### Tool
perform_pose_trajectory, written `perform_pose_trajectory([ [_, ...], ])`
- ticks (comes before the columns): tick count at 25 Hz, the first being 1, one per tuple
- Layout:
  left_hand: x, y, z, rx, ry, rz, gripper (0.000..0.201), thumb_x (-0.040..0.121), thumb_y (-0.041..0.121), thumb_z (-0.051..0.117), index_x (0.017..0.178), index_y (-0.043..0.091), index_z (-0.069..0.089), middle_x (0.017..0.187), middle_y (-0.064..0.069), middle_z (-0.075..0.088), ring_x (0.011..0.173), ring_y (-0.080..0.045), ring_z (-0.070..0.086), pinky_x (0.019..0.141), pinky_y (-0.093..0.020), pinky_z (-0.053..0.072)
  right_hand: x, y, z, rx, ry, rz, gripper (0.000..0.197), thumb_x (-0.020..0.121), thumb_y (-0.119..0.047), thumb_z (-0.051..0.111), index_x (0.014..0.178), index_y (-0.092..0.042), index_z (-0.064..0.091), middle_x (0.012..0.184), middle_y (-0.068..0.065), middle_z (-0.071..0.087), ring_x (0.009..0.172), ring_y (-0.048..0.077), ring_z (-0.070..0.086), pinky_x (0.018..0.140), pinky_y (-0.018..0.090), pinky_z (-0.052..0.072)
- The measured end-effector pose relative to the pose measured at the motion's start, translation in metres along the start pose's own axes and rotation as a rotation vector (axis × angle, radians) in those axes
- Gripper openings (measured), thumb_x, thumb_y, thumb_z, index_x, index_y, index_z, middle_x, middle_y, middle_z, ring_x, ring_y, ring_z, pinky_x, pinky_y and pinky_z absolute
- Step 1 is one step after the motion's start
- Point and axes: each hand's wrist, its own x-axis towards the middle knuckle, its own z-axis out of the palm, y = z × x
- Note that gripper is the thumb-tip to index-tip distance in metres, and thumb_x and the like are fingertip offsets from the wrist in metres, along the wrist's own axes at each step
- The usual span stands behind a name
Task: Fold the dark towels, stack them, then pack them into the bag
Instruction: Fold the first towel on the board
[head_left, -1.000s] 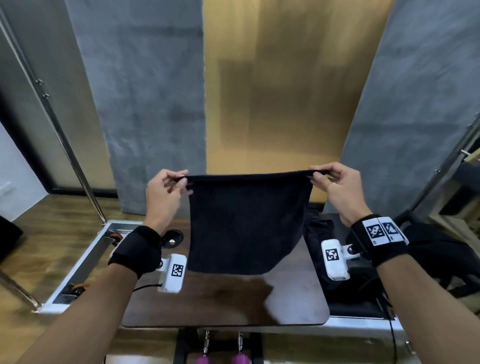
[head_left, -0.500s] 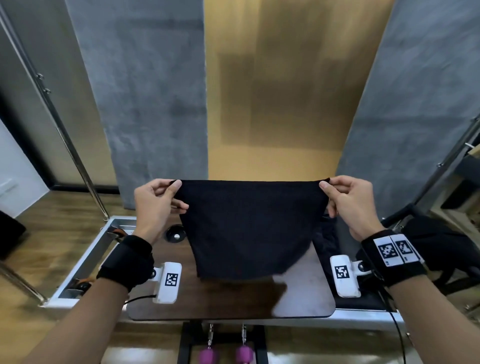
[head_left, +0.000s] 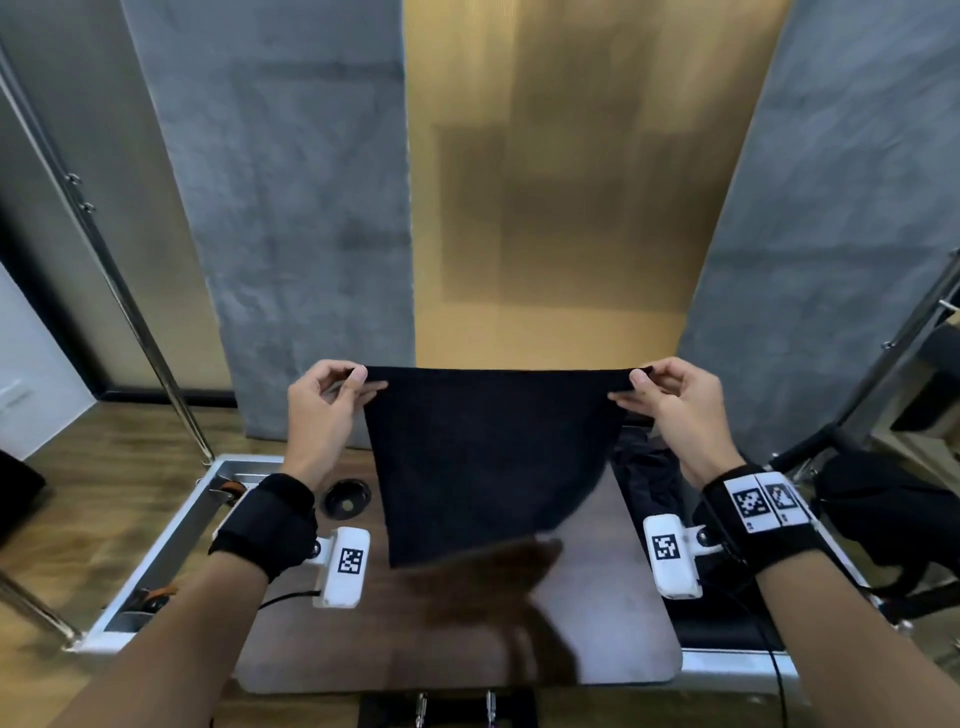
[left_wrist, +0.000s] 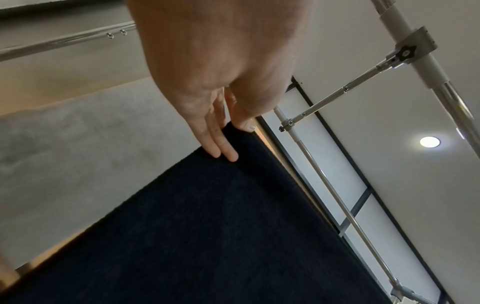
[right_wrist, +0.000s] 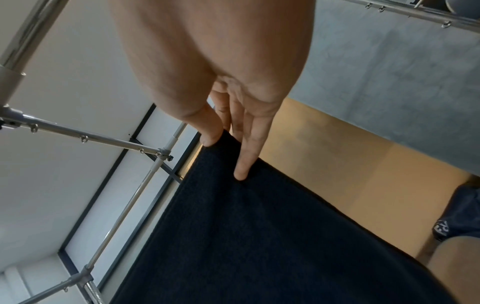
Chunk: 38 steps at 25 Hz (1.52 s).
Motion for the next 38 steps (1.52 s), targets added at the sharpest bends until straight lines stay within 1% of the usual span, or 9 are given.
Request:
perform_pose_trajectory([
  [6,-0.006,-0.028,-0.009,0.002,0.000,0.020,0.017,0.104,0.024,0.069,0.095,0.010,0.075,0.096,-0.017,0.079,0.095,-0.037,0.078,0.092,-0.041,0.063,-0.015,0.019,-0.012,0.090,-0.028,0.017,0.008,0.098,-0.010,0.070,0.093,-0.004,0.071,0.090,0.013,0.076,0.091,0.036,0.078,0.087,0.040,0.063],
  [11,-0.089,-0.117,-0.043,0.227,0.071,-0.224,0.049,0.108,0.040,0.058,0.073,0.010,0.077,0.082,-0.009,0.079,0.082,-0.026,0.075,0.079,-0.036,0.059,-0.088,0.104,-0.013,-0.065,-0.069,0.219,0.020,0.100,-0.011,0.067,0.088,-0.001,0.079,0.091,0.015,0.079,0.097,0.038,0.074,0.093,0.044,0.059],
  [15,-0.163,-0.176,-0.077,0.587,-0.078,-0.488,0.053,0.106,0.045,0.058,0.068,0.010,0.073,0.063,-0.004,0.073,0.063,-0.022,0.072,0.074,-0.045,0.060,-0.162,0.168,-0.015,-0.207,-0.113,0.527,0.028,0.101,-0.006,0.065,0.078,0.005,0.075,0.080,0.014,0.078,0.083,0.037,0.075,0.066,0.029,0.061],
  [18,-0.181,-0.192,-0.086,0.841,-0.201,-0.536,0.053,0.102,0.044,0.064,0.059,0.013,0.068,0.057,-0.001,0.069,0.064,-0.021,0.067,0.072,-0.044,0.055,-0.186,0.192,-0.024,-0.354,-0.292,0.666,0.024,0.102,-0.015,0.064,0.084,-0.001,0.071,0.078,0.010,0.077,0.050,0.031,0.065,0.039,0.024,0.043],
  [24,-0.132,-0.186,-0.031,0.978,-0.318,-0.289,0.037,0.098,0.046,0.067,0.069,0.025,0.060,0.064,0.009,0.064,0.068,-0.012,0.063,0.065,-0.036,0.054,-0.126,0.199,-0.024,-0.432,-0.295,0.526,0.017,0.100,-0.012,0.066,0.084,-0.006,0.069,0.071,0.007,0.076,0.037,0.023,0.050,0.037,0.019,0.035],
  [29,-0.075,-0.207,0.039,0.880,-0.570,-0.180,0.026,0.101,0.040,0.068,0.119,0.021,0.067,0.117,0.008,0.067,0.112,-0.010,0.063,0.097,-0.028,0.049,-0.050,0.215,0.000,-0.437,-0.218,0.503,0.015,0.098,-0.003,0.065,0.087,-0.010,0.072,0.069,0.011,0.075,0.038,0.020,0.053,0.036,0.021,0.038],
  [31,-0.056,-0.218,0.061,0.898,-0.656,-0.181,0.049,0.101,0.044,0.068,0.141,0.019,0.059,0.142,0.004,0.058,0.135,-0.014,0.052,0.112,-0.031,0.041,-0.028,0.224,0.012,-0.499,-0.227,0.500,0.016,0.097,-0.002,0.065,0.092,-0.014,0.074,0.071,0.013,0.074,0.040,0.018,0.054,0.039,0.022,0.041],
  [34,-0.032,-0.234,0.088,1.068,-0.866,-0.237,0.085,0.094,0.059,0.070,0.164,0.031,0.032,0.175,0.009,0.018,0.163,-0.020,0.009,0.129,-0.059,0.013,-0.003,0.239,0.024,-0.607,-0.324,0.485,0.023,0.093,-0.006,0.071,0.105,-0.026,0.075,0.072,0.002,0.069,0.049,0.009,0.053,0.051,0.023,0.045],
  [38,-0.022,-0.253,0.101,1.295,-1.142,-0.391,0.125,0.071,0.083,0.074,0.161,0.057,-0.010,0.163,0.023,-0.039,0.152,-0.025,-0.041,0.108,-0.079,-0.022,0.013,0.253,0.027,-0.793,-0.465,0.356,0.021,0.086,-0.018,0.083,0.101,-0.031,0.079,0.063,-0.020,0.048,0.061,0.001,0.048,0.053,0.013,0.033],
])
